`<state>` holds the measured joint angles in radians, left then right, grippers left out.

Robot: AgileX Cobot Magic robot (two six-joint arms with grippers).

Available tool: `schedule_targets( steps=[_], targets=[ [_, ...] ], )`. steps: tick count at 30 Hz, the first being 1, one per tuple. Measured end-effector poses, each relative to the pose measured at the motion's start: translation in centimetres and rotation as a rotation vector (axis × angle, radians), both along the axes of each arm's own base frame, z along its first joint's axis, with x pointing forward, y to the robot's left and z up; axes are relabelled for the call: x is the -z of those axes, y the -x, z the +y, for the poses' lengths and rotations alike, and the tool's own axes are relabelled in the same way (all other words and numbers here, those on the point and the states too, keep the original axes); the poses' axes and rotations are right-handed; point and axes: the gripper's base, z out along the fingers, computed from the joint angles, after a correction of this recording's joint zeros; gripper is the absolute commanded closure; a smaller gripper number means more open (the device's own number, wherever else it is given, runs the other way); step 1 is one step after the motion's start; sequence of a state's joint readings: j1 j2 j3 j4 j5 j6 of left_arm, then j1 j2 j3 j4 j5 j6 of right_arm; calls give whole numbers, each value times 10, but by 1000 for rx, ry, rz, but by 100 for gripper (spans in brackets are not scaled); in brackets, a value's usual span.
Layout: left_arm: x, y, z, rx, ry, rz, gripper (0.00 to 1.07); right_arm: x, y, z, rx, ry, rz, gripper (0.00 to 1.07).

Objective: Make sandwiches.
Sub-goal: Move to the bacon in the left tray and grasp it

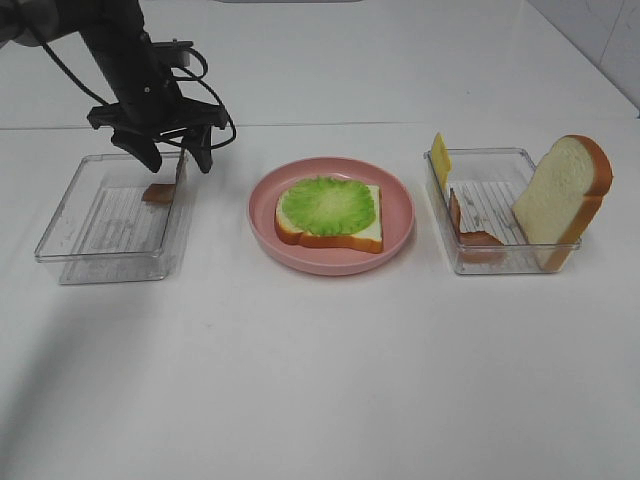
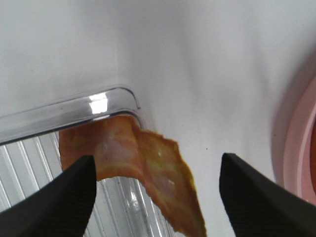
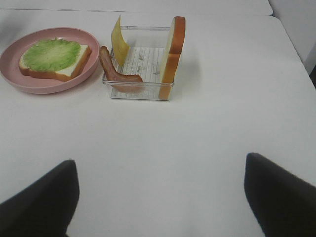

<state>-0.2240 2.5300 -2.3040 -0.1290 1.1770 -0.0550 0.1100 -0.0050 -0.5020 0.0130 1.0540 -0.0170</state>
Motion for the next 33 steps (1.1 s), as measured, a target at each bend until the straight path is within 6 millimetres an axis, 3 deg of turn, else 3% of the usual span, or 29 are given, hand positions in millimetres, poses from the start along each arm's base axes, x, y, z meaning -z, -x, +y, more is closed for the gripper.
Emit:
schedule_targets(
  steps=[5, 10, 13, 18, 33],
  targets=[
    [3, 0, 0, 0, -1, 5, 43, 0, 0, 0, 0, 0, 0, 25],
    [3, 0, 0, 0, -1, 5, 63, 0, 0, 0, 0, 0, 0, 25],
    [3, 0, 0, 0, -1, 5, 65, 0, 0, 0, 0, 0, 0, 25],
    [3, 0, 0, -1, 0, 1, 80, 0, 0, 0, 0, 0, 0, 25],
    [2, -1, 0, -1, -5, -8, 101, 0, 0, 0, 0, 0, 0, 25]
  ],
)
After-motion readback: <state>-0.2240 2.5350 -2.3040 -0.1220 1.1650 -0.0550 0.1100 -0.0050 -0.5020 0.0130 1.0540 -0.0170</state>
